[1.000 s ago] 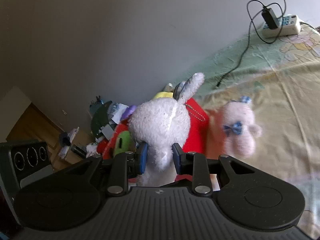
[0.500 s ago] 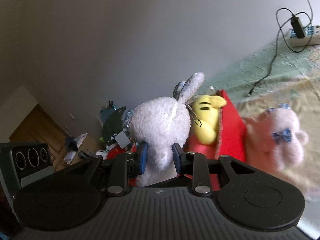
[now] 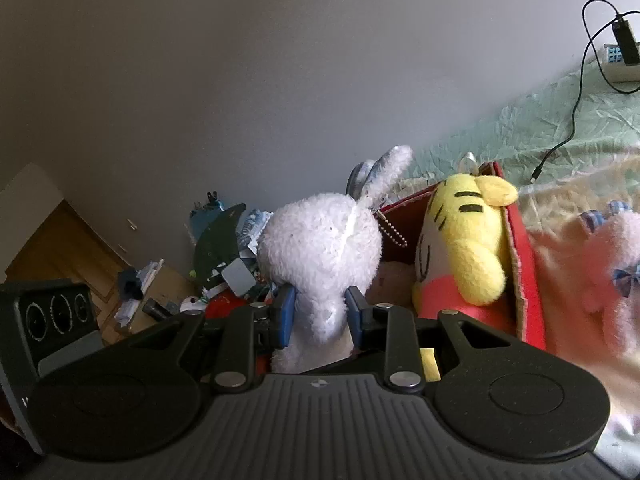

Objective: Organize objects
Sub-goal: 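Lower the white bunny plush into the red box beside the cat plush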

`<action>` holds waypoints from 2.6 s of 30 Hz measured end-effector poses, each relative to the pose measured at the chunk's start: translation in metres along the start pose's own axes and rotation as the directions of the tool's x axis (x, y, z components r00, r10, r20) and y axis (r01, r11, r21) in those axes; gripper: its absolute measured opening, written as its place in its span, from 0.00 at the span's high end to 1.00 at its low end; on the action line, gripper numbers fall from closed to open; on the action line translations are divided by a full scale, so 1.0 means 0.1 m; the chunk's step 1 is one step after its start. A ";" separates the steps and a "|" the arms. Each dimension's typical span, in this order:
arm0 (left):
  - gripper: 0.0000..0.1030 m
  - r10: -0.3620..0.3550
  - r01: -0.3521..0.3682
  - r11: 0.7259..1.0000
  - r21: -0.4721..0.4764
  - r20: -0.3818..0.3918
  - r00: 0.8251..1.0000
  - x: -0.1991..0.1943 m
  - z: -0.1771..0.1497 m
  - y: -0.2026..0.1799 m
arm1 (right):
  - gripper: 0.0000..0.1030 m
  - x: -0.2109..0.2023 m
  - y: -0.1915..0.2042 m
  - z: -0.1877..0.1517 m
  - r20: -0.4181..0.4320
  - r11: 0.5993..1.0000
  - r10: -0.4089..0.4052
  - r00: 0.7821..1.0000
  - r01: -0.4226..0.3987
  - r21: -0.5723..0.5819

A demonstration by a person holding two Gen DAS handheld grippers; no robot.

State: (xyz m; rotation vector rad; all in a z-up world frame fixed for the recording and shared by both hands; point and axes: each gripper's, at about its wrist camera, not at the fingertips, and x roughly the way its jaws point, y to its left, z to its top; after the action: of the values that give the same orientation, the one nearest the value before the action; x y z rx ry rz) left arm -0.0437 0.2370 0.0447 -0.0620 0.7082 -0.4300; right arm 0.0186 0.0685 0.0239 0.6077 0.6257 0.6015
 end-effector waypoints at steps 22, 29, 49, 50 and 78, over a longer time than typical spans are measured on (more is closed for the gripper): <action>0.22 -0.048 0.039 0.996 -0.074 -0.127 0.991 0.59 -0.04 0.46 | 0.70 0.53 -0.22 -0.01 -0.139 0.990 -0.129 0.982 0.135 0.039; 0.22 -0.032 0.022 0.997 -0.070 -0.143 0.989 0.67 -0.05 0.47 | 0.70 0.61 -0.25 0.01 -0.155 0.990 -0.135 0.979 0.140 0.025; 0.18 -0.019 0.008 0.998 -0.064 -0.174 0.985 0.67 -0.05 0.37 | 0.70 0.46 -0.25 0.00 -0.147 0.989 -0.141 0.979 0.146 0.026; 0.16 -0.017 0.006 0.998 -0.065 -0.179 0.984 0.67 -0.05 0.38 | 0.70 0.46 -0.25 0.00 -0.146 0.989 -0.143 0.979 0.148 0.024; 0.14 0.033 -0.051 0.996 -0.076 -0.221 0.975 0.74 -0.05 0.35 | 0.73 0.36 -0.24 -0.04 -0.117 0.989 -0.146 0.982 0.144 -0.025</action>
State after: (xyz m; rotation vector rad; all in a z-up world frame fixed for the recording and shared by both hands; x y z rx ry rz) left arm 0.0158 0.2395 -0.0118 -0.0766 0.9436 -0.3705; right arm 0.0470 0.0777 -0.0069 0.5083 0.7692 0.5080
